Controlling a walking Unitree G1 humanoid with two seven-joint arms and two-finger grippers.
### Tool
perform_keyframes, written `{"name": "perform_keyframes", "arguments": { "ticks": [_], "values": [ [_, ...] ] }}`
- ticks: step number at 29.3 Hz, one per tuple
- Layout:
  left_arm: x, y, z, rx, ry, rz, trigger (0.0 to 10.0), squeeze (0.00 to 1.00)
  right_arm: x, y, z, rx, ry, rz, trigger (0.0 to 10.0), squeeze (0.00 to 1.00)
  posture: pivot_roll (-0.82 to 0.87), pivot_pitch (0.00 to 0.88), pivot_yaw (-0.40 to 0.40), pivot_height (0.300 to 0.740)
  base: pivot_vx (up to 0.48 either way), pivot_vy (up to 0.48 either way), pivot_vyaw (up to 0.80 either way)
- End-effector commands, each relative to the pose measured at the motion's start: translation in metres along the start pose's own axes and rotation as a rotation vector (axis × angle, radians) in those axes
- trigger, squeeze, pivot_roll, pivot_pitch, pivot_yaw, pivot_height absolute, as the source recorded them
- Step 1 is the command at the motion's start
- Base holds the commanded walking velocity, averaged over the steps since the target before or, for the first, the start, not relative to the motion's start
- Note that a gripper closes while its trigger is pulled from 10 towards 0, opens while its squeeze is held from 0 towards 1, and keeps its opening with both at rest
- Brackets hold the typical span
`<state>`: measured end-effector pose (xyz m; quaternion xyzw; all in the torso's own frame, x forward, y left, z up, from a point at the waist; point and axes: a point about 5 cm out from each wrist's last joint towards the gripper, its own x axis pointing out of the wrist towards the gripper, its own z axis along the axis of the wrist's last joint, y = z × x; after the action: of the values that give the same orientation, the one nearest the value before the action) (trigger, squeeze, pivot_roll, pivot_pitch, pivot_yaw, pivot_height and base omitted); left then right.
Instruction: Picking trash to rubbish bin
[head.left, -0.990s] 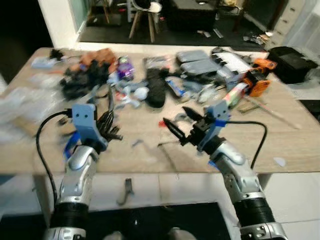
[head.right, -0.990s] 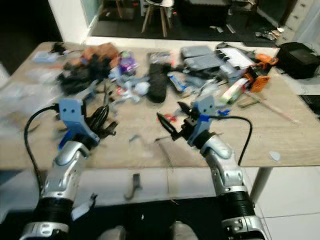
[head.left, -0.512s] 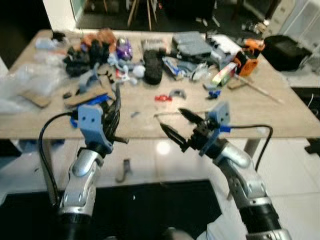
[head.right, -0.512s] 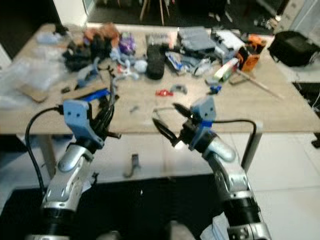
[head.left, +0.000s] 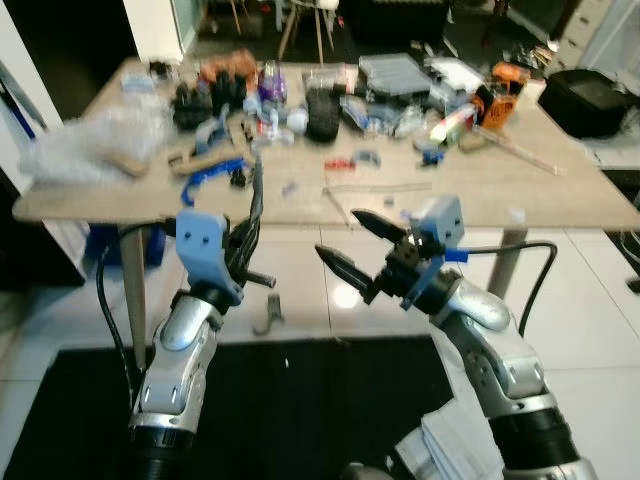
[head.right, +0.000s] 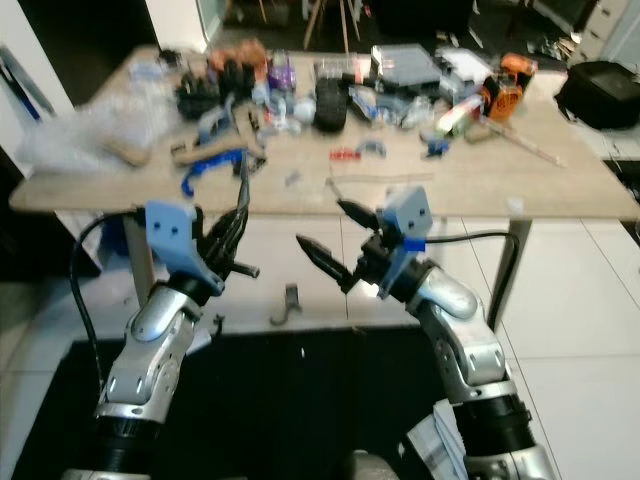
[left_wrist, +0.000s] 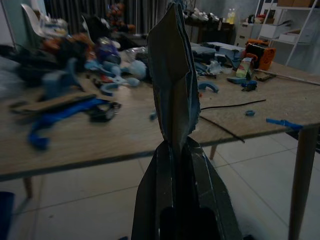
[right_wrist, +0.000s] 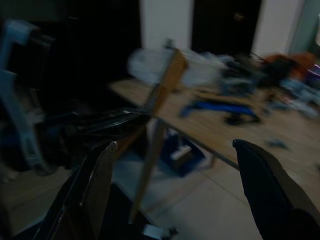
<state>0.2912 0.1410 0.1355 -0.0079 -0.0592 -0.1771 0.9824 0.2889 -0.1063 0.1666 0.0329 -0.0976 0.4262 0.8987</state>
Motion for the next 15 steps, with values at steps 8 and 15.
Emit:
{"name": "perform_keyframes", "arguments": {
  "ticks": [8,15],
  "values": [
    [0.0034,0.0053,0.0001,-0.010,0.024,-0.076,10.0,0.00,0.0104,0.0002,-0.0047,0.030,0.004,-0.028,10.0,0.00,0.03,0.000,0.001,0.740,0.000,0.000,0.00],
    [0.0054,0.0031,-0.0003,-0.035,0.026,-0.100,10.0,0.00,0.0101,-0.0050,-0.0074,0.063,0.000,-0.051,10.0,0.00,0.03,0.000,-0.003,0.740,0.000,0.000,0.00]
  ]
}}
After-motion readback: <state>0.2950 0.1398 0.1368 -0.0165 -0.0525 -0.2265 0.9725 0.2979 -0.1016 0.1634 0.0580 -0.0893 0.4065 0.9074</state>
